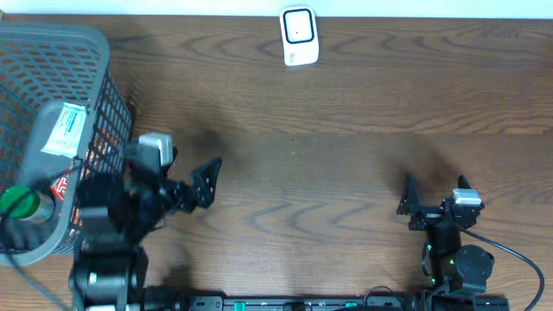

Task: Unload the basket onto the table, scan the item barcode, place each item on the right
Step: 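Move the left gripper over the basket toward the green-capped bottle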

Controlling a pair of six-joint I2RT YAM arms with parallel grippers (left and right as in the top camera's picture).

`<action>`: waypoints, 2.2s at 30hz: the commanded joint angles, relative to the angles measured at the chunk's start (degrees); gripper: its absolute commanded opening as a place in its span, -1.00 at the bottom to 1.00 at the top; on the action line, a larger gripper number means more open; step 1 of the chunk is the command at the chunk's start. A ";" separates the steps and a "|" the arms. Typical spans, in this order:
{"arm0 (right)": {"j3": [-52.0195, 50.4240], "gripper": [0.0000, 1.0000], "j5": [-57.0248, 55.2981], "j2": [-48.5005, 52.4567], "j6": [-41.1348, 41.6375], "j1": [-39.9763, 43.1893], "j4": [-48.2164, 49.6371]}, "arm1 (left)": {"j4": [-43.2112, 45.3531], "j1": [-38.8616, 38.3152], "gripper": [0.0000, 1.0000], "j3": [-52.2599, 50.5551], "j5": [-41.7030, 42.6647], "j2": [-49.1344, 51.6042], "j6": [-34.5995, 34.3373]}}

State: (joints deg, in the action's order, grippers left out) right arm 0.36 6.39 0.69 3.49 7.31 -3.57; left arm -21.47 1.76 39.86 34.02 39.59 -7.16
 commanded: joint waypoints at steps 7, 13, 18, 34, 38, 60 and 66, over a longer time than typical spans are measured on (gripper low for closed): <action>-0.04 0.98 -0.09 -0.31 0.74 -0.61 -0.17 | -0.44 -0.24 0.96 12.22 16.28 13.73 -4.76; -0.04 0.98 -0.09 -0.31 0.74 -0.61 -0.17 | -6.99 -0.17 0.95 28.74 15.96 19.02 -2.75; -0.04 0.99 -0.09 -0.31 0.74 -0.61 -0.17 | -15.80 -0.17 0.96 42.05 -2.54 20.39 -1.62; -0.04 0.98 -0.11 -0.31 0.74 -0.61 -0.15 | -33.16 23.12 0.95 64.96 -36.52 26.64 -8.44; -0.04 0.99 -0.09 -0.31 0.74 -0.61 -0.17 | -37.13 32.02 0.96 64.96 -36.17 33.27 -11.89; -0.04 0.98 -0.11 -0.31 0.74 -0.61 -0.17 | -37.38 45.97 0.96 51.43 -35.80 50.34 11.26; -0.04 0.99 -0.11 -0.31 0.74 -0.61 -0.17 | -32.72 46.03 0.96 42.93 -34.05 50.34 18.62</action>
State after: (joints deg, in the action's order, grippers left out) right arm 0.36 6.37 0.69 3.51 7.31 -3.57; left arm -55.35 47.53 85.01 -0.91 89.78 4.89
